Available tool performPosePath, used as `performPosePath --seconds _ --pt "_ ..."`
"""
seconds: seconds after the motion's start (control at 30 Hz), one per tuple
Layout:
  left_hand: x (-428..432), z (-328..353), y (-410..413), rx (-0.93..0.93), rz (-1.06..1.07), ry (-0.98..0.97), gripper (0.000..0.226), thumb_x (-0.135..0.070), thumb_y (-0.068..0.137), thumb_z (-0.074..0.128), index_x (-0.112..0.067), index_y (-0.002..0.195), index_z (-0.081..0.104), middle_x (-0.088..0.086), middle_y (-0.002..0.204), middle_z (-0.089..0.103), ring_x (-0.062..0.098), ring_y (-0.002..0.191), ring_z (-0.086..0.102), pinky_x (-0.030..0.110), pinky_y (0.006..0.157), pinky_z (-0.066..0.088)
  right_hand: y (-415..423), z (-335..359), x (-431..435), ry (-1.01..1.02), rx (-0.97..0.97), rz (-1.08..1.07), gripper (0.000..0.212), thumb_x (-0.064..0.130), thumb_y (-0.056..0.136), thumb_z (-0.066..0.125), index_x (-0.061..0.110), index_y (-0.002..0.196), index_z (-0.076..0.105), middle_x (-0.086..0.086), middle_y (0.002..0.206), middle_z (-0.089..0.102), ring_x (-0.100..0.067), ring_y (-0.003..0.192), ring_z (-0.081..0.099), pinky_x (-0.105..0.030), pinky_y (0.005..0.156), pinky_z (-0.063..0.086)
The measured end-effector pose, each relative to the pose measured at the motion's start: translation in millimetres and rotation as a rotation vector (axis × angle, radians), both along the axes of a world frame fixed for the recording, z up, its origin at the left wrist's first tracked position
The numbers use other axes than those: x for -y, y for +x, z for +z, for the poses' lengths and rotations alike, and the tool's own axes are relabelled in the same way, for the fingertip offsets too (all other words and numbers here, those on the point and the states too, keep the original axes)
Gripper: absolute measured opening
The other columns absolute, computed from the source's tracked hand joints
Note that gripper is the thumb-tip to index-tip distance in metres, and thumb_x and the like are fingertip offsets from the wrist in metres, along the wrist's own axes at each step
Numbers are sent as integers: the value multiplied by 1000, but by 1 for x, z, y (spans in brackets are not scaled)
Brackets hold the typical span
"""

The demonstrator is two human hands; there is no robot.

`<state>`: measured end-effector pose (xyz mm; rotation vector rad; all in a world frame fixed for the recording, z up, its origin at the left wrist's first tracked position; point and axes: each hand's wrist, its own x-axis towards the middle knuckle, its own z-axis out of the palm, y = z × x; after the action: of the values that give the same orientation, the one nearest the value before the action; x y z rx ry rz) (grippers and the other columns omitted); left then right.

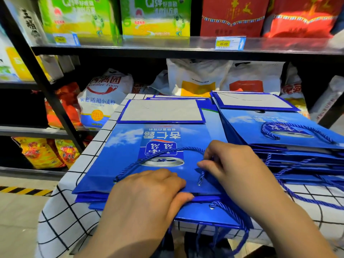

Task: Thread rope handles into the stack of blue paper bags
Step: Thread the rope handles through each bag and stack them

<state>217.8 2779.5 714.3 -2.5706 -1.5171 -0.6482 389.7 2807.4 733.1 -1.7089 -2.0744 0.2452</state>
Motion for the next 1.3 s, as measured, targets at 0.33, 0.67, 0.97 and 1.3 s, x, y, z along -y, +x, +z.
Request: performPosePath --seconds 0.33,0.67,0.97,1.3 --pt "-36 20 -103 389 527 -105 49 -71 66 38 -27 64 61 -7 62 62 28 64 60 43 66 52 0 1 1 -74 319 -238 52 58 90 33 18 58 30 1 58 35 -26 61 40 -29 50 31" --pt "-47 -2 -100 440 489 -279 40 -36 83 61 -9 53 65 6 48 58 25 55 56 34 51 35 3 -6 -7 -79 97 -239 40 54 91 34 15 82 37 1 68 41 -26 68 42 -33 54 32" --pt "-44 42 -96 656 338 -61 71 -82 60 49 -12 65 59 11 50 54 34 53 54 48 57 48 25 46 -1 200 -170 -219 33 49 85 44 16 83 45 7 66 44 -25 74 42 -35 60 25" --pt "-78 103 54 221 224 50 57 -56 82 51 -5 56 53 8 57 54 31 69 56 29 47 29 159 69 -10 253 -103 -431 30 32 88 54 5 74 56 -17 73 56 -31 74 50 -39 65 35"
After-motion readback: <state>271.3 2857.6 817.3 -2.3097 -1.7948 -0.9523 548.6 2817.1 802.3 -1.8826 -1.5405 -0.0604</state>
